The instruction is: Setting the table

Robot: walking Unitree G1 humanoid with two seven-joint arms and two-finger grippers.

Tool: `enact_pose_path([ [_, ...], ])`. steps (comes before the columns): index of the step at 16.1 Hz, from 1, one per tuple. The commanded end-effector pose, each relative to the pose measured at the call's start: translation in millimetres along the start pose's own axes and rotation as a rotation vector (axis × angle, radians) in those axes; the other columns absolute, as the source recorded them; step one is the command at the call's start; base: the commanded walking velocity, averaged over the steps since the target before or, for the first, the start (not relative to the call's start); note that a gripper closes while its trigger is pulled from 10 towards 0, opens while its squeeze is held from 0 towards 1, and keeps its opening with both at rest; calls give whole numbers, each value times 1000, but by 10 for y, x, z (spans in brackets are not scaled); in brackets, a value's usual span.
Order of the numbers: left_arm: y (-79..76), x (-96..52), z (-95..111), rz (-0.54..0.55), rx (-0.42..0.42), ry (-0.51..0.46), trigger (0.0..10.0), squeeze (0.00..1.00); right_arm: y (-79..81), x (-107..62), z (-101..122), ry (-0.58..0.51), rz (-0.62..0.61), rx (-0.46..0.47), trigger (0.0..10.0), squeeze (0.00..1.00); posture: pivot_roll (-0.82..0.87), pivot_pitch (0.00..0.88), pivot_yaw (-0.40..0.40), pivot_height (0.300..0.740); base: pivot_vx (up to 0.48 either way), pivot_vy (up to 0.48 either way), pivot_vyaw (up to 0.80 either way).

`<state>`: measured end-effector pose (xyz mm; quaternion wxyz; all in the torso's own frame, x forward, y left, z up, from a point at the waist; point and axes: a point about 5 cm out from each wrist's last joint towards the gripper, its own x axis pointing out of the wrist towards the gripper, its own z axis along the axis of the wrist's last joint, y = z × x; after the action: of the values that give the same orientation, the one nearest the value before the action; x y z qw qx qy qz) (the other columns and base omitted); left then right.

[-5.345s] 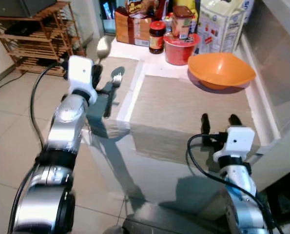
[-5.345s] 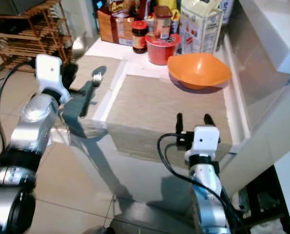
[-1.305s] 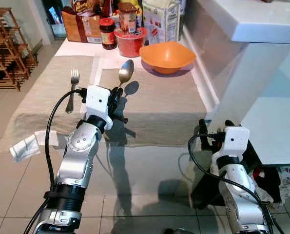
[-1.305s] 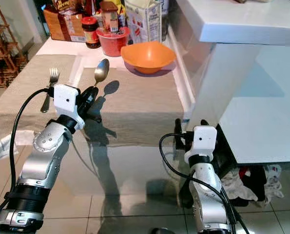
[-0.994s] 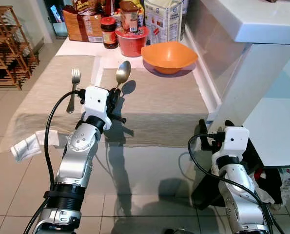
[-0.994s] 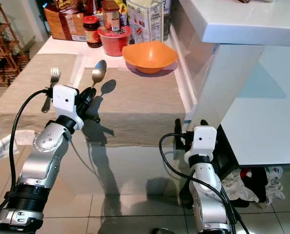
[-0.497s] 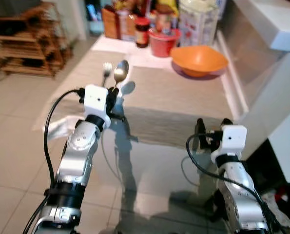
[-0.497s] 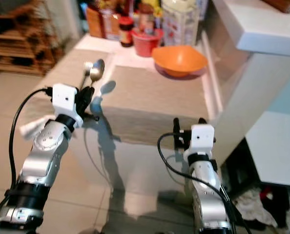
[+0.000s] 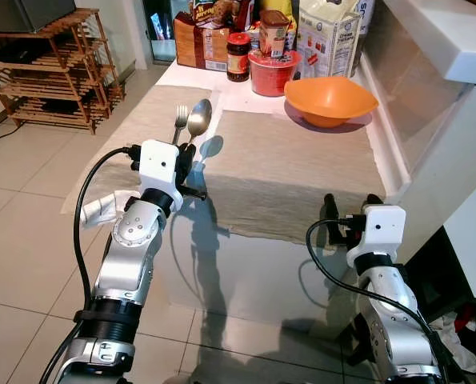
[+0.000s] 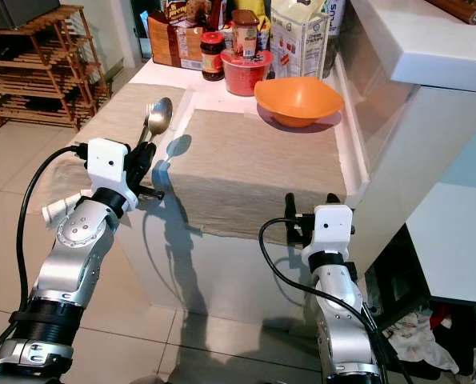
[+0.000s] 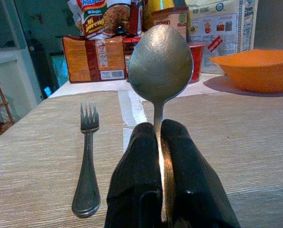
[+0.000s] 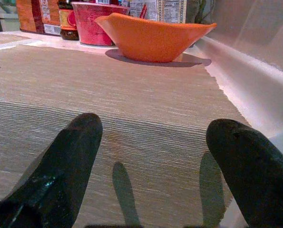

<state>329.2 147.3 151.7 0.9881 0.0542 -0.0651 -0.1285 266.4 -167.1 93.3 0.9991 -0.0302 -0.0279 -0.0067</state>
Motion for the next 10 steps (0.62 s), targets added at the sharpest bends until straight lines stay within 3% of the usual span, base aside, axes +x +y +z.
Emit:
enact_pose_path([
  [1,26,15,22,12,2,-5,10000,0,-30,-3,-22,7,-8,5,10000,0,47,0,4,740,0,0,0],
  [10,15,43,36,-6,15,-13,10000,0,-43,-12,-40,14,-4,-6,10000,0,41,0,6,740,0,0,0],
])
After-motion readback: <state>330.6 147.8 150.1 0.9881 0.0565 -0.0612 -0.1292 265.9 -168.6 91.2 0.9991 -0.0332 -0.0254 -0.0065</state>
